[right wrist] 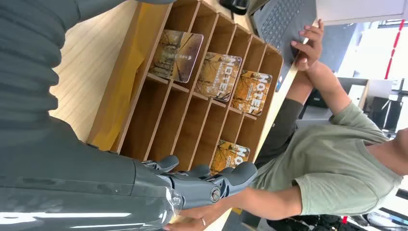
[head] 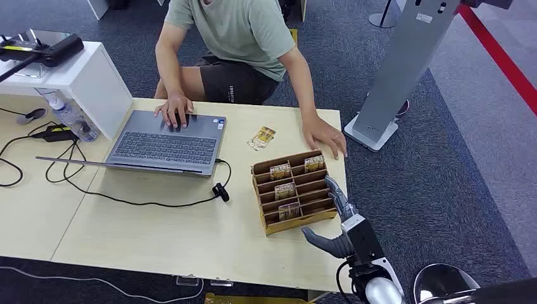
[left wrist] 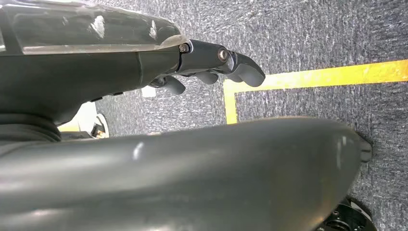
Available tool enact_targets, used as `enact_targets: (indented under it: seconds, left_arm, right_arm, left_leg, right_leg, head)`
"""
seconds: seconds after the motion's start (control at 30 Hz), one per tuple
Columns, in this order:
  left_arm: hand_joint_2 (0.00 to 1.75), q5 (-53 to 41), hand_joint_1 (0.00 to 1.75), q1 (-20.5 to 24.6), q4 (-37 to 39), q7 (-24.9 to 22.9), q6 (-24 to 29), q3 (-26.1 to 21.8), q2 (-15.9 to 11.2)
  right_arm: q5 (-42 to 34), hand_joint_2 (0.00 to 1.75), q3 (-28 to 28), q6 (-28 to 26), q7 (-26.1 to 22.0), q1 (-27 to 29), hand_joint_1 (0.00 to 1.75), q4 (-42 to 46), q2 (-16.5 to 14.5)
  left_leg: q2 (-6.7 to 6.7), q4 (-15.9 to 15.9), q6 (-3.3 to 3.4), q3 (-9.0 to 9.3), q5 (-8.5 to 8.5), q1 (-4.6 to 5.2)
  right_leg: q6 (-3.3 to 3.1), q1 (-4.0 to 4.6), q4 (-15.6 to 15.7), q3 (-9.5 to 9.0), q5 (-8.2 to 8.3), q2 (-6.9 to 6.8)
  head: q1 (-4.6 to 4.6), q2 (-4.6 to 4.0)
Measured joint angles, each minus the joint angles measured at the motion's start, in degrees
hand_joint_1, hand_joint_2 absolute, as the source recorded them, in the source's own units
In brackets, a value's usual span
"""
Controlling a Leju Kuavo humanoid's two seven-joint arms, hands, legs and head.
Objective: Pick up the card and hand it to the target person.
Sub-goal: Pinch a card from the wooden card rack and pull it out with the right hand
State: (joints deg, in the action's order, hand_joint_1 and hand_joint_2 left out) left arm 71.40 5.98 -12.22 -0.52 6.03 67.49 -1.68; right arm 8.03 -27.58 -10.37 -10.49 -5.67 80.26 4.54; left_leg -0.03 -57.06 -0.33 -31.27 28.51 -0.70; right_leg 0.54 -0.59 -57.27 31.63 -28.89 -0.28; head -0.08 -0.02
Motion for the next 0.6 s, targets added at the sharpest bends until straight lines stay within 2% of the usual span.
enact_targets:
  seconds: [0.07,0.23,0.37,0.6]
  left_arm:
    - [0.00,0.0,0.00,0.0,0.0,0.0,0.0,0.0,0.0]
    - [0.00,-0.6,0.00,0.0,0.0,0.0,-0.4,0.0,0.0]
    - [0.00,-1.3,0.00,0.0,0.0,0.0,-0.8,0.0,0.0]
    - [0.00,-1.6,0.00,0.4,0.0,-0.4,-1.0,0.1,0.0]
  right_arm:
    - [2.6,1.75,0.0,-1.0,1.7,-0.3,0.00,0.1,0.0]
    - [18.4,1.75,-0.5,-3.1,13.3,-3.5,0.00,1.6,-0.1]
    - [27.6,1.75,-1.7,0.4,21.5,-8.1,0.00,3.0,-0.1]
    - [41.2,1.75,-5.5,5.9,31.8,-17.7,0.04,3.4,-0.1]
  left_leg:
    - [0.00,0.0,0.00,0.00,0.00,0.00]
    - [0.01,0.0,0.00,0.01,-0.01,0.00]
    - [0.01,0.0,0.01,0.01,-0.03,0.00]
    - [0.00,0.0,0.02,0.01,-0.04,0.00]
  right_leg:
    - [0.00,0.00,0.0,0.00,0.00,0.00]
    - [0.00,0.00,0.0,-0.02,0.01,0.01]
    - [0.00,0.00,0.0,-0.03,0.02,0.01]
    - [0.00,0.00,0.0,-0.02,0.02,0.00]
  head:
    - [0.00,0.00]
    - [0.01,0.00]
    - [0.04,0.00]
    - [0.01,0.00]
